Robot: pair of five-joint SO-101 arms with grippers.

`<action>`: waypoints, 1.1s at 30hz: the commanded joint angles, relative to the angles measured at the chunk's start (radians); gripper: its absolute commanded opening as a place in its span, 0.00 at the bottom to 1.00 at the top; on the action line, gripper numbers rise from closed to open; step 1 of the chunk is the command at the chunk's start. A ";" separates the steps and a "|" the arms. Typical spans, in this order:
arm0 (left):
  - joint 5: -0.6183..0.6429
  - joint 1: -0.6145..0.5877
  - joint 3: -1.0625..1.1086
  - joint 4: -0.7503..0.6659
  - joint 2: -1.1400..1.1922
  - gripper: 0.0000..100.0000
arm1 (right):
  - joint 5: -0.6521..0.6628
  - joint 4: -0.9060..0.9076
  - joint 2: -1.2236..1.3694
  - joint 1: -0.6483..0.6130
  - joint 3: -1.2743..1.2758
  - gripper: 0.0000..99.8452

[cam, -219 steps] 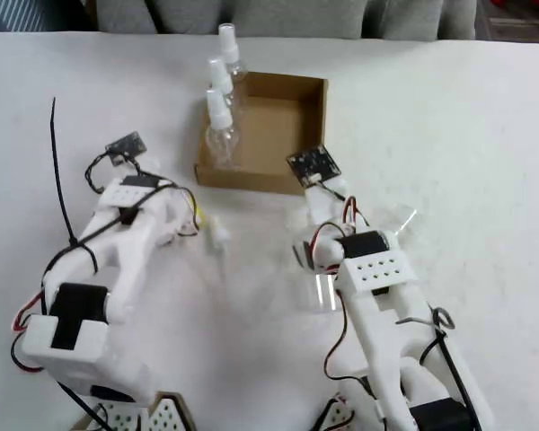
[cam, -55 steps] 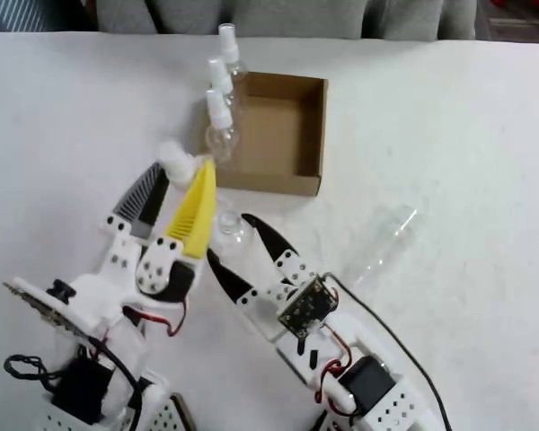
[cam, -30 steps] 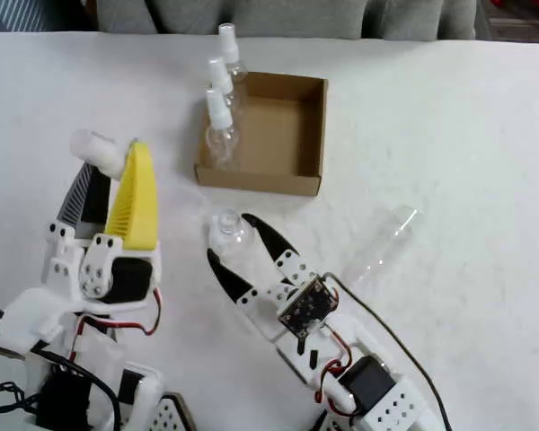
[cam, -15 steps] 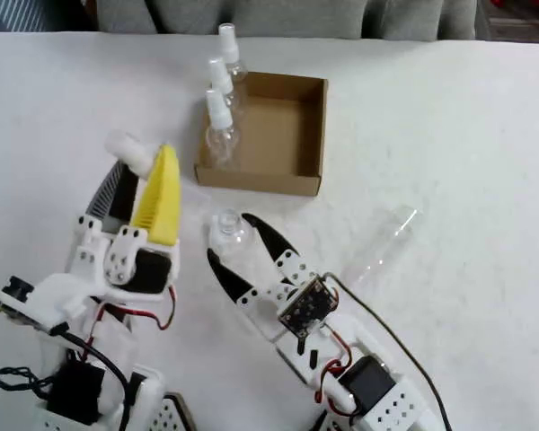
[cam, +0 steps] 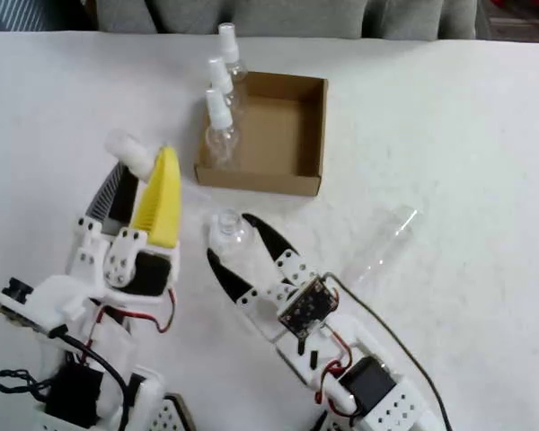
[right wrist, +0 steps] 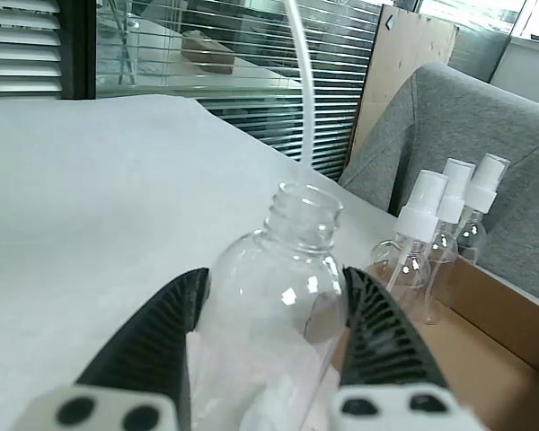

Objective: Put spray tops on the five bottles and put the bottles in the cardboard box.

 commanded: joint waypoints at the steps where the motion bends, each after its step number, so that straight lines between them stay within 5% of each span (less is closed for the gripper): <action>1: 0.009 0.015 -0.005 0.058 0.005 0.02 | 0.002 0.002 -0.015 -0.008 0.009 0.02; 11: 0.002 0.140 0.100 0.052 0.005 0.02 | 0.002 0.002 -0.015 -0.008 0.009 0.02; 17: -0.110 0.147 0.137 0.054 0.005 0.02 | 0.002 0.002 -0.015 -0.008 0.009 0.02; 28: -0.120 0.180 0.195 0.055 0.004 0.02 | 0.002 0.002 -0.015 -0.005 0.009 0.02; 33: -0.120 0.180 0.199 0.063 0.004 0.17 | 0.002 0.004 -0.015 -0.005 0.009 0.02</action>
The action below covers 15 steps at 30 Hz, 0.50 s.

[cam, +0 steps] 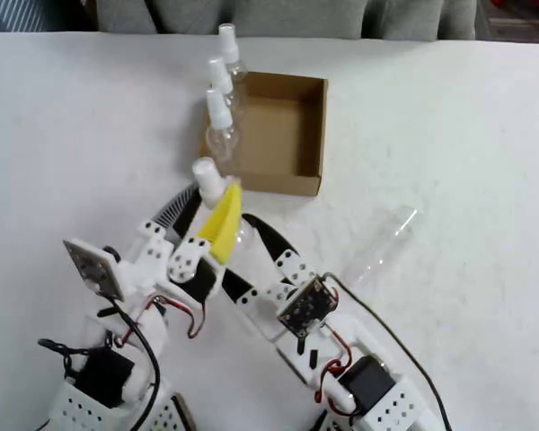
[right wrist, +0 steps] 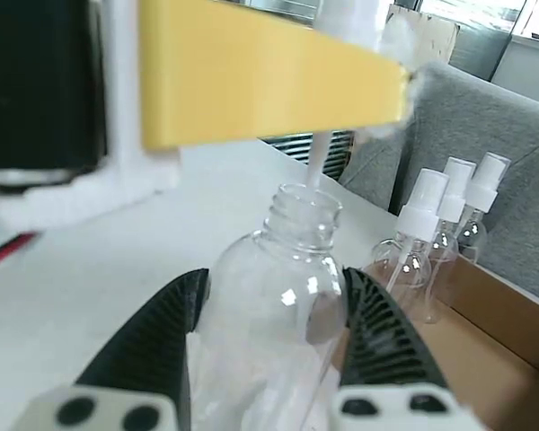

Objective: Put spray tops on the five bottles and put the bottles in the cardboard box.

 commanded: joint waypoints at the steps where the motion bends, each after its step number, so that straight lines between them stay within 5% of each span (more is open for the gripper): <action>1: -0.011 0.010 -0.003 0.011 -0.012 0.20 | 0.002 0.004 -0.015 -0.005 0.009 0.02; 15: -0.012 0.005 -0.075 0.140 -0.013 0.22 | 0.002 0.002 -0.015 -0.004 0.009 0.02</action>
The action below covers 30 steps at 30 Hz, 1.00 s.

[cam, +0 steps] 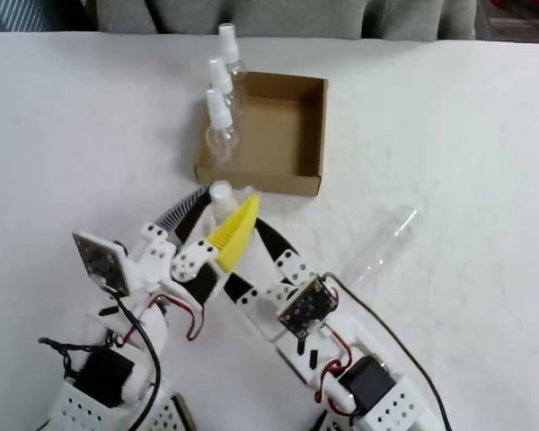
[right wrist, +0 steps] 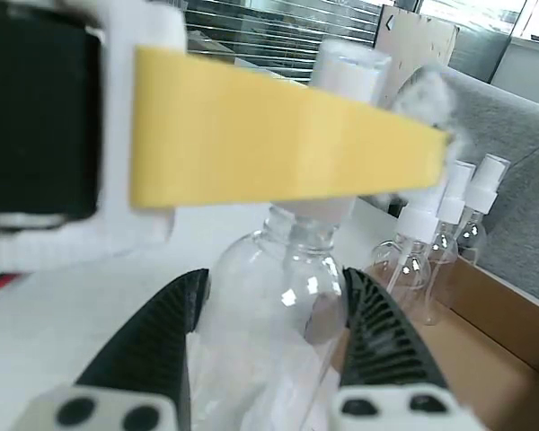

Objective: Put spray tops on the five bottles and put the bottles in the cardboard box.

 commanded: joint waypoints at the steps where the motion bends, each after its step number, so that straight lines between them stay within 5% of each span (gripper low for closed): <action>1: -0.011 0.008 -0.080 0.057 -0.013 0.22 | 0.002 0.002 -0.016 -0.004 0.009 0.02; 25: -0.130 -0.033 -0.215 0.293 -0.101 0.21 | -0.117 -0.048 -0.015 0.143 0.009 0.02; 30: -0.132 -0.035 -0.181 0.287 -0.099 0.02 | -0.124 -0.076 -0.013 0.183 0.009 0.02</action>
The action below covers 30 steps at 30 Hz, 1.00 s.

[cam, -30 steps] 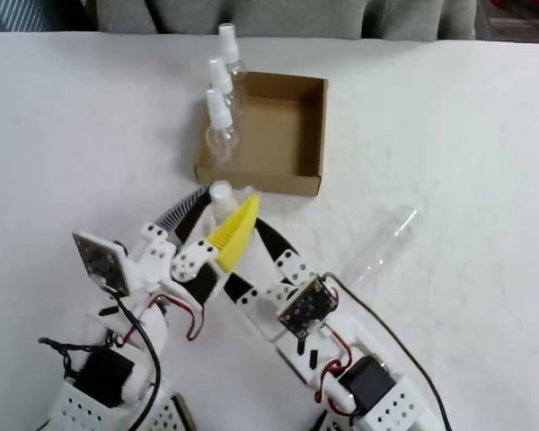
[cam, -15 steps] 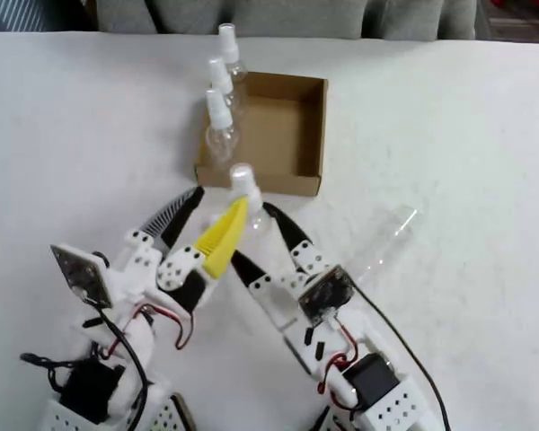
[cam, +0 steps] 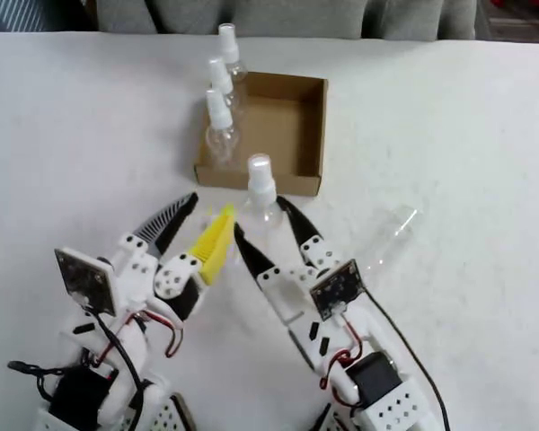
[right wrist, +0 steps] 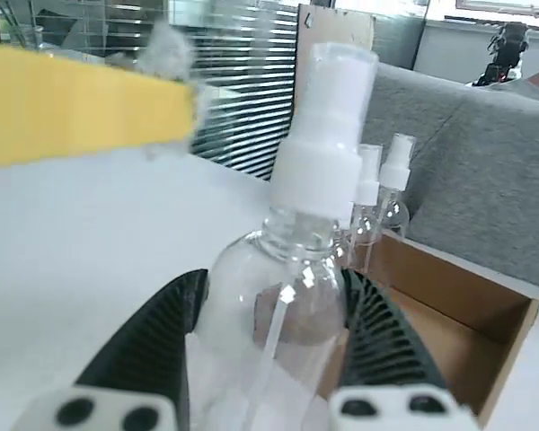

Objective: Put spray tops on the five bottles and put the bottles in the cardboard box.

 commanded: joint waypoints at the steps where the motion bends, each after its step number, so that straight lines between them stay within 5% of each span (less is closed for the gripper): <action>1: -0.009 -0.012 -0.014 -0.005 -0.008 0.02 | -0.011 -0.030 -0.012 0.021 0.009 0.02; 14: -0.091 -0.349 0.295 -0.005 -0.008 0.05 | -0.011 -0.025 -0.012 0.025 0.009 0.02; 24: -0.287 -0.403 0.381 0.155 -0.005 0.05 | -0.003 -0.065 -0.015 0.036 0.009 0.02; 30: -0.382 -0.398 0.381 0.249 -0.005 0.05 | -0.005 -0.131 -0.018 0.188 0.009 0.02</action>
